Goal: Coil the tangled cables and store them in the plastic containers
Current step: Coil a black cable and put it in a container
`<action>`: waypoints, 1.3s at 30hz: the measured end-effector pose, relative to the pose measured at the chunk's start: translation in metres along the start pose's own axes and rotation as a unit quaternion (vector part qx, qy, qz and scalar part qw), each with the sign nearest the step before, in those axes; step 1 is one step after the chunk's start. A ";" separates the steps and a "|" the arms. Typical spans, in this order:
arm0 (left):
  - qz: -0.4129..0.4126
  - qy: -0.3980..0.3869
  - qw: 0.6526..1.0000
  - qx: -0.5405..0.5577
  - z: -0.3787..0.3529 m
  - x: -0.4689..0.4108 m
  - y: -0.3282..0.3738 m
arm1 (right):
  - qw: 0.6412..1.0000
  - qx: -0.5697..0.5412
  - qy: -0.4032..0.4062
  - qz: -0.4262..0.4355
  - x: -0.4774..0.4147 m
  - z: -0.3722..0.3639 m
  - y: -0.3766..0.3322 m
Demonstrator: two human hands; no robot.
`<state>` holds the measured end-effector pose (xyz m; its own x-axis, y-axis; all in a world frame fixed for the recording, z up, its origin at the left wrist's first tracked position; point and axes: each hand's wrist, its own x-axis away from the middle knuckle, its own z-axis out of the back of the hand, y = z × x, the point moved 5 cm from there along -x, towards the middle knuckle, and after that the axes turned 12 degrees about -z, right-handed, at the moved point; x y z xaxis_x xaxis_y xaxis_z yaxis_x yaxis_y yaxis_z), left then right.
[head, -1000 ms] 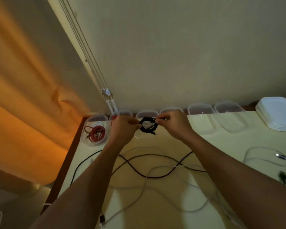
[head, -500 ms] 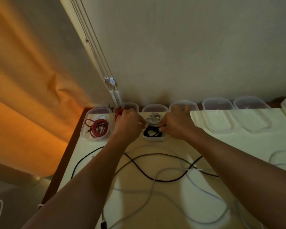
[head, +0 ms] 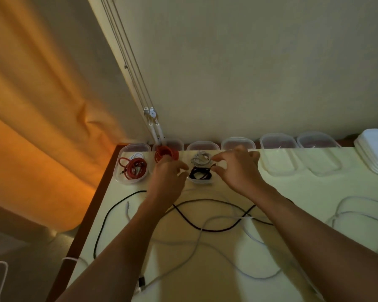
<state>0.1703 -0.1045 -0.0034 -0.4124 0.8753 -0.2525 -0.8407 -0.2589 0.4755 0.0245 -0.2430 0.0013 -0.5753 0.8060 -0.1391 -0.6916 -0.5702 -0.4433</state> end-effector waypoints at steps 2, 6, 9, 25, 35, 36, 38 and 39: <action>-0.001 0.011 1.000 0.013 0.006 0.032 0.002 | 0.999 -0.024 0.024 0.004 0.025 0.005 0.001; 0.056 -0.032 0.998 -0.010 0.002 0.097 -0.007 | 0.999 -0.038 -0.013 0.007 0.080 -0.006 0.005; 0.121 -0.045 0.989 -0.073 0.004 0.138 -0.018 | 0.997 -0.015 -0.073 0.003 0.118 -0.020 0.010; 0.151 0.063 0.980 0.118 0.048 0.174 0.025 | 0.983 -0.170 -0.062 0.038 0.186 0.020 -0.026; -0.031 0.130 0.973 0.187 0.143 0.166 0.123 | 0.964 -0.215 -0.050 0.147 0.191 0.112 -0.088; -0.045 0.140 0.972 0.184 0.154 0.164 0.131 | 0.963 -0.230 -0.068 0.126 0.189 0.117 -0.087; -0.062 0.164 0.967 0.185 0.175 0.159 0.143 | 0.956 -0.264 -0.090 0.093 0.187 0.126 -0.083; -0.067 0.173 0.964 0.192 0.185 0.157 0.149 | 0.953 -0.276 -0.092 0.083 0.186 0.131 -0.082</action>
<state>0.0450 0.0695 0.1840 -0.4575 0.6840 -0.5682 -0.7306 0.0751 0.6787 -0.0825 -0.0673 0.1279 -0.7589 0.6412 -0.1137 -0.2784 -0.4773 -0.8335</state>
